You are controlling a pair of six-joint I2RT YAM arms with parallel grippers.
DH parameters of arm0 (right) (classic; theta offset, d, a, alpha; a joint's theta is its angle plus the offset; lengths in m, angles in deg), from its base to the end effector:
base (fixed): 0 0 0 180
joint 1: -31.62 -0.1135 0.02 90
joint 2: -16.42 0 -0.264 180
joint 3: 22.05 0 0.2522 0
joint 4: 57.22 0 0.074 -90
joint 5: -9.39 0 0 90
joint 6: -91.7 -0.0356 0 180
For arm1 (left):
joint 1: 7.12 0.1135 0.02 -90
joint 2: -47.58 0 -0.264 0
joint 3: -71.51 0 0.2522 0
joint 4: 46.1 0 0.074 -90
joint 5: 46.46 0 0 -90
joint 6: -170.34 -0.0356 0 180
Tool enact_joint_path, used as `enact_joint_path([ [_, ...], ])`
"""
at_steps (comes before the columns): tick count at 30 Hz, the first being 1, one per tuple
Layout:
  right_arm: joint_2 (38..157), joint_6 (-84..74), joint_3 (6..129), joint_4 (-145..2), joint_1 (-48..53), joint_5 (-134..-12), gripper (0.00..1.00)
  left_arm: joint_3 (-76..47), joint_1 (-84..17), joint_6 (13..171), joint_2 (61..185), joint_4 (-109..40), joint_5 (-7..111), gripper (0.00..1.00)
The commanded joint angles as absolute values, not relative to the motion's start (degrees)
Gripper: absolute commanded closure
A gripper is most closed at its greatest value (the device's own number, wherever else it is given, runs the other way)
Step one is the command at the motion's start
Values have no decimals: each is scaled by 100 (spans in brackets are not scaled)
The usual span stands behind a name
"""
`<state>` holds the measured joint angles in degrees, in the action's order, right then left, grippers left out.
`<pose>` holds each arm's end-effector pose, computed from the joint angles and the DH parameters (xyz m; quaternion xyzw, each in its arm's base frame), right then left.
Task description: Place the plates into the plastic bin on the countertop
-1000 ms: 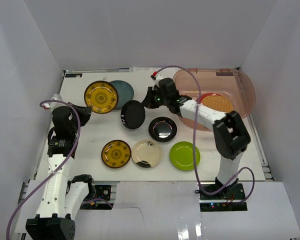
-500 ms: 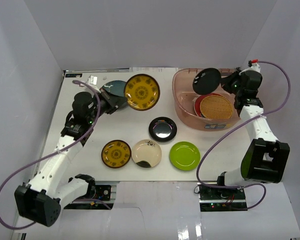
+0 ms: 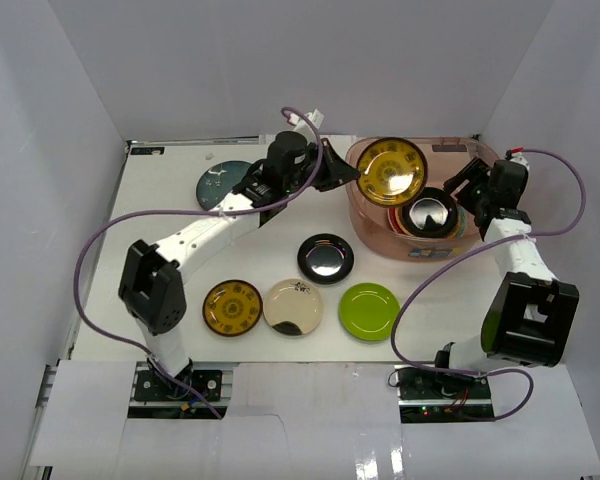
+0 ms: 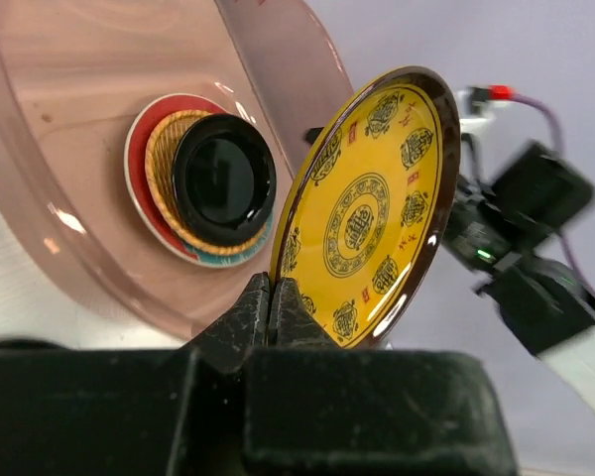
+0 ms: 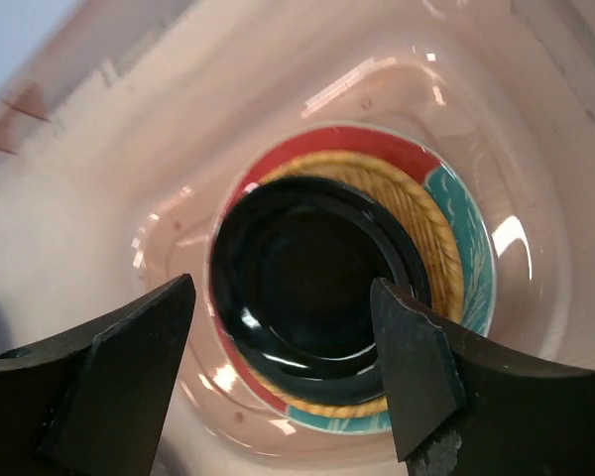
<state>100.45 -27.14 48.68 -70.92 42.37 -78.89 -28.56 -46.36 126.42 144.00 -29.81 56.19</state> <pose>0.3299 -0.0616 0.2683 0.2813 0.8048 0.0948 0.5139 0.3105 -0.2637 0.3681 0.0224 0.7786 -0.4842 0.3985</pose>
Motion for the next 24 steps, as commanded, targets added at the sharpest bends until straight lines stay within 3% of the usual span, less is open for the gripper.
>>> enact_joint_path([
  [1, 9440, -2844, 5463, -7045, 4445, -7604, 22, -3769, -4798, 12666, 14960, -2865, 5462, 100],
  [3, 8835, -2985, 5586, -7045, 4629, -7543, 24, -4486, -4956, 12631, 15810, -2664, 5339, 100],
  [7, 8235, -3170, 5789, -7089, 4832, -7227, 51, -6087, -5247, 12543, 17101, -2093, 5277, 100],
  [8, 8025, -3222, 5833, -7089, 4832, -7130, 68, -6448, -5343, 12508, 17368, -1813, 5260, 100],
  [10, 7770, -3301, 5737, -7037, 4832, -6841, 78, -7450, -5414, 12499, 18069, -1582, 5225, 100],
  [20, 7320, -3205, 5534, -7089, 4340, -6233, 71, -8094, -5528, 12762, 19092, -2161, 5356, 99],
  [21, 7303, -3188, 5552, -7089, 4314, -6242, 70, -8112, -5528, 12814, 19189, -2214, 5382, 92],
  [22, 7303, -3161, 5587, -7289, 4288, -6250, 69, -8121, -5528, 12824, 19198, -2240, 5391, 75],
  [24, 7268, -3109, 5648, -7379, 4252, -6233, 68, -8103, -5519, 12824, 19164, -2328, 5391, 55],
])
